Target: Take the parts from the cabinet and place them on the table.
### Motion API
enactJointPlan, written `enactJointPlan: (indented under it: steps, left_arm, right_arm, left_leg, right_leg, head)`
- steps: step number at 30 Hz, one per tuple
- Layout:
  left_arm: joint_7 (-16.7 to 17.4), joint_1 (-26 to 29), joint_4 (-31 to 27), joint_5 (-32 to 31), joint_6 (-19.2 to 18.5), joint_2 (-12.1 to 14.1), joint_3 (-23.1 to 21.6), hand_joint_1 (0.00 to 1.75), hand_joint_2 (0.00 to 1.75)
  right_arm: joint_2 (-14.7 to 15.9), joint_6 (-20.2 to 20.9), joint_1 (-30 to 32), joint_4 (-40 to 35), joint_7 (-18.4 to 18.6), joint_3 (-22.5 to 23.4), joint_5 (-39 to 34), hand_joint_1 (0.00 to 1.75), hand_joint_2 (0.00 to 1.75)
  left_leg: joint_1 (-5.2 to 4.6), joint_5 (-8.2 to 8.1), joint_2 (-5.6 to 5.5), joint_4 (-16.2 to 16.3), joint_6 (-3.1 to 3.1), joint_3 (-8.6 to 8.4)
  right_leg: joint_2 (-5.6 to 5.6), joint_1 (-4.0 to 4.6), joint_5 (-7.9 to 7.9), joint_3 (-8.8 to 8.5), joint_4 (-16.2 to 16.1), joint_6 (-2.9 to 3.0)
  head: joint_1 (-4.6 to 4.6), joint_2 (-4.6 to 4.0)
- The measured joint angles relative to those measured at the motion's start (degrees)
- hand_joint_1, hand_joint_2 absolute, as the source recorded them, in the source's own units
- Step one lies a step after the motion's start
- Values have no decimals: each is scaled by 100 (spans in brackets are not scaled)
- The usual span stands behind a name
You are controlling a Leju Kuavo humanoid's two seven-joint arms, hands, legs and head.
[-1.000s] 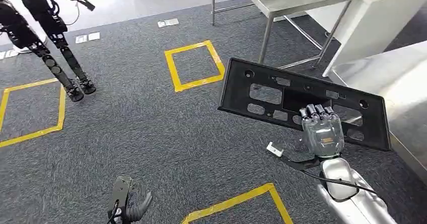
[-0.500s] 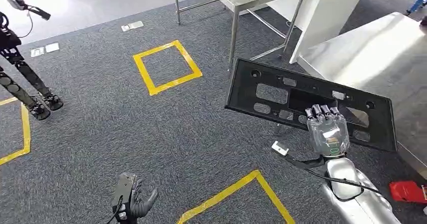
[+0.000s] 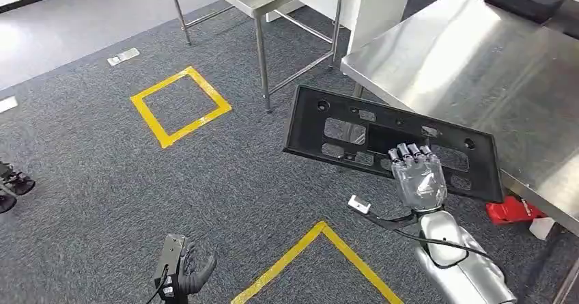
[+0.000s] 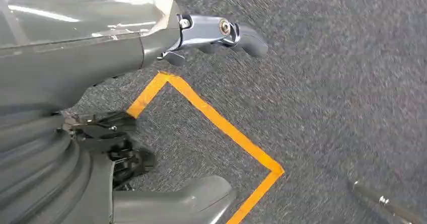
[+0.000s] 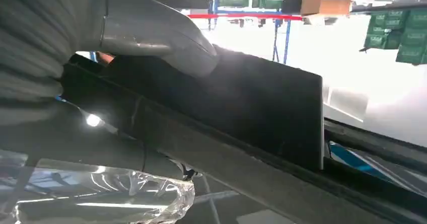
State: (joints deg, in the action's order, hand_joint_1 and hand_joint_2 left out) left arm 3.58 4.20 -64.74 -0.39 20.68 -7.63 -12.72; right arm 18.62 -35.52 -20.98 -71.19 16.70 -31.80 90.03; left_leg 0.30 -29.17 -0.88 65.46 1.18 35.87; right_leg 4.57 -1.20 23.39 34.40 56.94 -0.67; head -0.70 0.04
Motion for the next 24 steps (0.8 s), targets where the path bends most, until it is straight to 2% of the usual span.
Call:
enactJointPlan:
  steps: [1, 2, 3, 4, 5, 6, 7, 8, 9, 10, 11, 12, 13, 15, 16, 17, 18, 19, 21, 22, 23, 24]
  left_arm:
    - [-2, -7, 2, 0, 7, 4, -7, 0, 175]
    - [-2, -16, 7, 0, 13, 9, -9, 0, 175]
    - [-4, -15, 11, 0, 15, 9, -17, 0, 175]
    - [-2, -12, 20, 2, 15, 9, -24, 0, 175]
    - [-4, -19, 26, 2, 22, 9, -31, 0, 175]
    - [-4, -29, 26, 2, 29, 5, -39, 0, 175]
    - [-4, -39, 24, 11, 37, 2, -52, 0, 175]
    - [-7, -31, 24, 20, 42, 5, -55, 0, 175]
    - [-4, -11, 24, 26, 48, 5, -57, 0, 175]
    - [-4, 20, 24, 35, 53, 5, -59, 0, 175]
    - [-2, 39, 24, 37, 66, 7, -59, 0, 175]
    - [4, 52, 24, 40, 70, 7, -59, 0, 175]
    - [9, 63, 24, 39, 85, 7, -59, 0, 175]
    - [20, 65, 24, 39, 96, 7, -61, 0, 175]
    - [28, 65, 22, 39, 96, 7, -63, 0, 175]
    - [52, 69, 0, 37, 101, 9, -61, 0, 175]
    - [59, 77, -26, 35, 101, 9, -66, 0, 175]
    - [70, 72, -33, 33, 101, 13, -63, 0, 175]
    - [101, 77, -35, 31, 101, 9, -68, 0, 175]
    - [103, 74, -48, 29, 101, 9, -68, 0, 175]
    - [103, 70, -74, 16, 101, 11, -66, 0, 175]
    - [105, 76, -83, 2, 101, 11, -68, 0, 175]
  right_arm:
    - [-33, 0, -16, 0, 11, -33, 0, 175, 175]
    - [-66, 0, -42, 0, 20, -66, 0, 175, 175]
    - [-74, 0, -66, 0, 20, -103, 0, 175, 175]
    - [-81, 0, -87, 0, 22, -122, 0, 175, 175]
    - [-92, 0, -83, 0, 22, -149, 2, 175, 175]
    - [-92, 2, -86, 0, 22, -164, 0, 175, 175]
    - [-92, 4, -82, -2, 24, -182, 0, 175, 175]
    - [-94, 15, -106, -2, 41, -201, 0, 175, 175]
    - [-105, 28, -140, -4, 63, -228, 0, 175, 175]
    - [-123, 46, -156, -4, 103, -263, 0, 175, 175]
    - [-133, 61, -155, -4, 131, -293, 0, 175, 175]
    - [-140, 77, -149, -2, 142, -319, 0, 175, 175]
    - [-144, 94, -145, -2, 142, -337, 0, 175, 175]
    - [-158, 103, -155, -4, 149, -387, 0, 175, 175]
    - [-160, 103, -159, -4, 151, -409, 0, 175, 175]
    - [-166, 105, -181, -4, 159, -435, 0, 175, 175]
    - [-171, 114, -232, -4, 166, -453, 0, 175, 175]
    - [-197, 116, -236, -4, 184, -468, 0, 175, 175]
    - [-182, 118, -218, -4, 192, -490, -2, 175, 175]
    - [-179, 118, -212, -4, 194, -496, -2, 175, 175]
    - [-182, 118, -224, -4, 205, -509, -2, 175, 175]
    - [-177, 118, -233, -4, 208, -509, -2, 175, 175]
  left_leg:
    - [22, 212, -234, -510, 25, -253]
    - [40, 180, -514, -733, 28, -347]
    - [30, 204, -377, -732, 28, -325]
    - [-4, 204, -325, -719, 45, -315]
    - [-35, 218, -276, -718, 79, -320]
    - [-24, 260, -203, -775, 130, -330]
    - [13, 320, -112, -840, 188, -340]
    - [3, 330, -67, -856, 229, -337]
    - [1, 333, 20, -856, 237, -327]
    - [-14, 331, 115, -855, 239, -322]
    - [-18, 329, 205, -851, 241, -307]
    - [-18, 328, 275, -849, 240, -302]
    - [-17, 325, 358, -849, 235, -300]
    - [-13, 313, 500, -842, 216, -296]
    - [-12, 300, 556, -836, 195, -305]
    - [-59, 272, 600, -813, 154, -306]
    - [-95, 224, 684, -725, 99, -278]
    - [-116, 234, 719, -730, 83, -278]
    - [-87, 209, 868, -720, 47, -299]
    - [-45, 161, 788, -695, -15, -272]
    - [-16, 31, 422, -524, -56, -221]
    - [-5, -176, 212, -200, -66, -82]
  right_leg:
    - [65, -3, -7, 4, 8, -12]
    - [118, 45, -16, 39, 36, -35]
    - [167, 40, -34, 65, 31, -60]
    - [228, 25, -60, 98, 19, -102]
    - [288, 15, -87, 121, -10, -144]
    - [350, 37, -113, 155, -28, -187]
    - [147, 28, -65, 205, 70, -180]
    - [-148, 70, 87, 336, 293, -150]
    - [-286, 62, 280, 521, 681, -124]
    - [-353, 49, 493, 757, 1200, -114]
    - [-373, 45, 640, 951, 1647, -127]
    - [-381, 38, 682, 1033, 1854, -163]
    - [-393, 20, 634, 979, 1780, -212]
    - [-463, -13, 449, 609, 1188, -309]
    - [-609, -35, 275, 321, 705, -359]
    - [-952, -4, 166, 40, 259, -371]
    - [-917, 59, 173, -41, 64, -301]
    - [-820, 31, 162, -16, 109, -252]
    - [-678, 39, 155, 33, 122, -198]
    - [-611, -60, 138, 0, 105, -130]
    - [-545, -55, 135, 7, 106, -112]
    - [-504, -46, 126, 7, 107, -42]
  head:
    - [2, 0]
    - [-2, 0]
    - [-13, 0]
    - [-4, 0]
    - [0, 0]
    - [-4, 0]
    - [-1, 0]
    - [-19, 0]
    - [-59, 0]
    - [-57, 0]
    - [-55, 0]
    - [-61, 0]
    - [-57, 0]
    - [-61, 0]
    - [-55, 0]
    - [-77, 0]
    - [-117, 0]
    - [-28, 0]
    - [-9, 0]
    - [-17, 0]
    - [-6, 0]
    - [-4, 0]
